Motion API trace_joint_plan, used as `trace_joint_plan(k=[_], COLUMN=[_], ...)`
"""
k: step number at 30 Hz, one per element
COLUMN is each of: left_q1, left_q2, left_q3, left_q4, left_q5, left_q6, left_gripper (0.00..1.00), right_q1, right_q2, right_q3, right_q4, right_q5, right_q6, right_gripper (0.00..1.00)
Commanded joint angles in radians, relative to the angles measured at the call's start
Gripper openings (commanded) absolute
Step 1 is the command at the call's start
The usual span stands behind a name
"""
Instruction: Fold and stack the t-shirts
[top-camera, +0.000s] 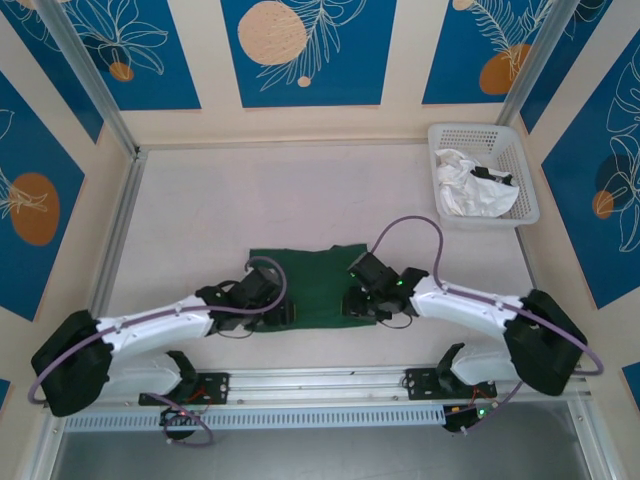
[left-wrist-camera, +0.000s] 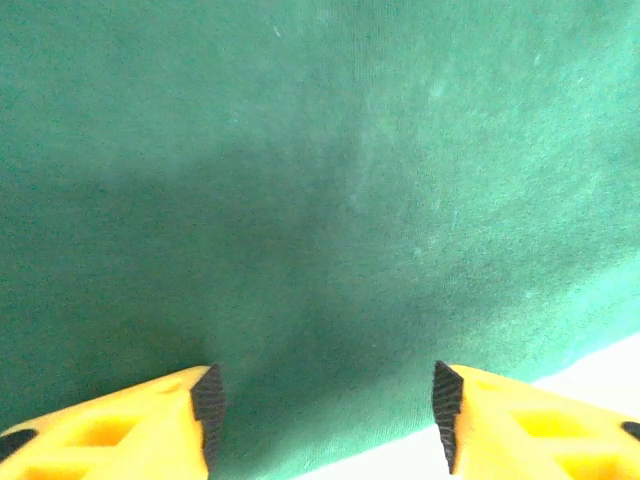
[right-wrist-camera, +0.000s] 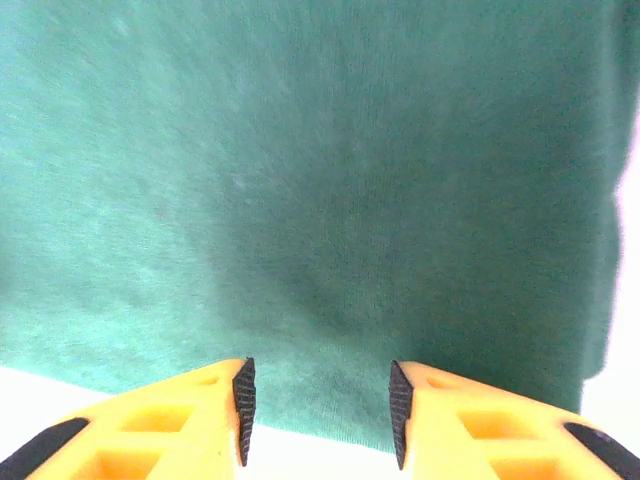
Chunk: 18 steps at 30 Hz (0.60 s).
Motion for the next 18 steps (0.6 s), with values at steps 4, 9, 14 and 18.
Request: trace_joint_plan(k=[4,9,14,18], left_q1=[0.165,0.304,0.364,0.403], left_q2=[0.009,0.172,0.395,0.527], left_q3=[0.223,0.322,0.434,0.494], left_q4=[-0.148,-0.078,-0.016,-0.021], left_q5=[-0.026,0.047,0.13,0.133], left_q6=[0.143,0.225,0.284,0.318], left_gripper=[0.61,0.5,0.4,0.35], right_q1=[-0.183,-0.28,-0.288,-0.338], right_q2=[-0.084,0.132,0.424,0.551], right_q3=[0.071,0.265,0.505,0.58], right_q4=[0.036,0.008,-0.099,-0.139], right_q5=[-0.046,-0.143,-0.168,-0.179], right_q6=[-0.106,-0.179,-0.263,-0.265], right_gripper=[0.38,0.32,0.26,0.23])
